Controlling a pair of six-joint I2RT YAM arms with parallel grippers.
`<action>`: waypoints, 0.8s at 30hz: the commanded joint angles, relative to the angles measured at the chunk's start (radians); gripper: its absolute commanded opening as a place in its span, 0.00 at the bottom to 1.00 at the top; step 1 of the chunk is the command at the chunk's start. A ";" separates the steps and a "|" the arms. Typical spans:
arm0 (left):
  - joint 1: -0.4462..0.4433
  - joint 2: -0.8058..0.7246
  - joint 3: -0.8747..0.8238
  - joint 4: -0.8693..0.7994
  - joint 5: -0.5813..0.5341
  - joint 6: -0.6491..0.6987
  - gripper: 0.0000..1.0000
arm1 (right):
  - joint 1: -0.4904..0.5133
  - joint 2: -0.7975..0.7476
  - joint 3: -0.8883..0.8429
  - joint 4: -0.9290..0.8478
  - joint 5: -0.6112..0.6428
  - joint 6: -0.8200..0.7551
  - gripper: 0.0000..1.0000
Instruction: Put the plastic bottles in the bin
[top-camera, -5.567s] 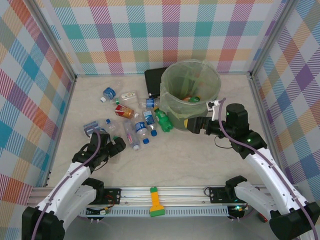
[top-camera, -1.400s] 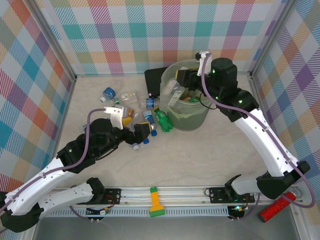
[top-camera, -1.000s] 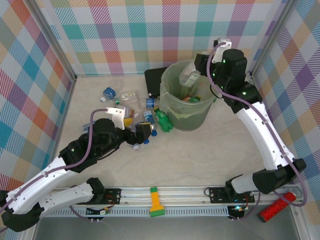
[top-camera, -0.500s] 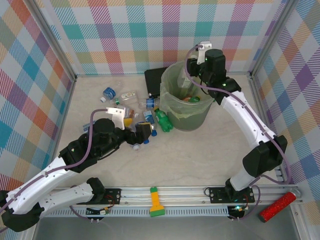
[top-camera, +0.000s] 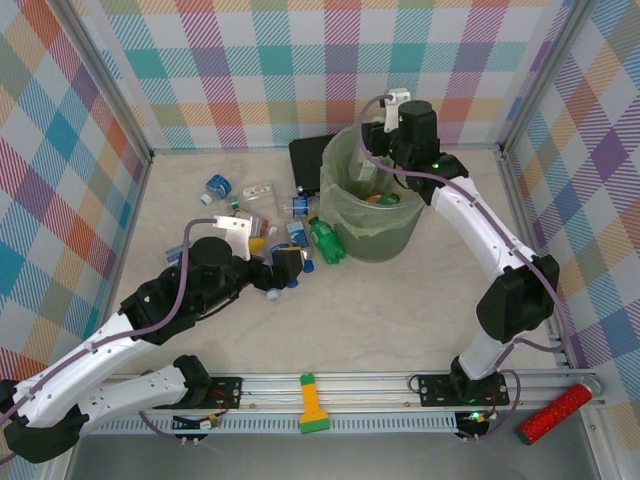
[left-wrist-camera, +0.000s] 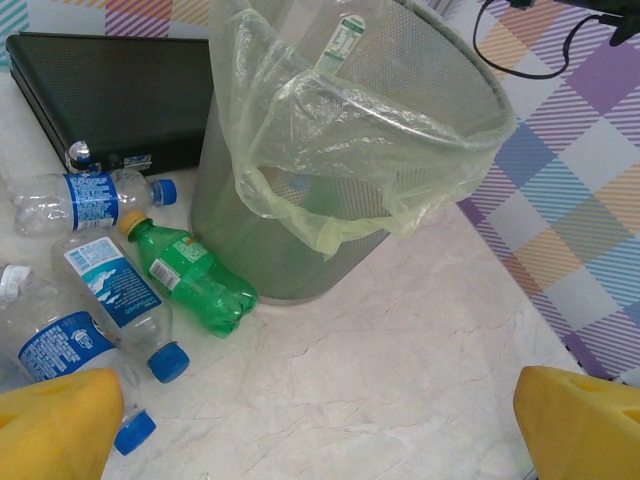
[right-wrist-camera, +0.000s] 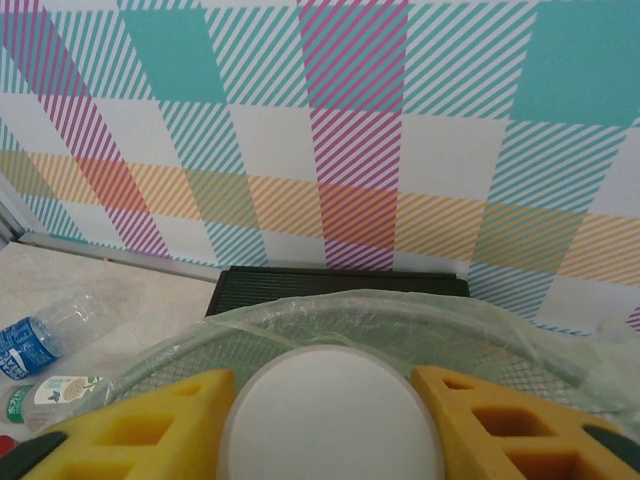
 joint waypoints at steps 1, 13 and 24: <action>-0.005 -0.020 0.003 -0.024 -0.014 -0.009 1.00 | 0.010 0.010 0.049 0.003 -0.025 -0.002 0.54; -0.004 -0.033 -0.021 -0.044 -0.072 -0.027 0.99 | 0.010 -0.089 0.006 -0.038 -0.044 0.035 0.99; 0.018 -0.013 -0.071 -0.112 -0.233 -0.121 1.00 | 0.014 -0.303 -0.114 -0.159 -0.244 0.142 0.99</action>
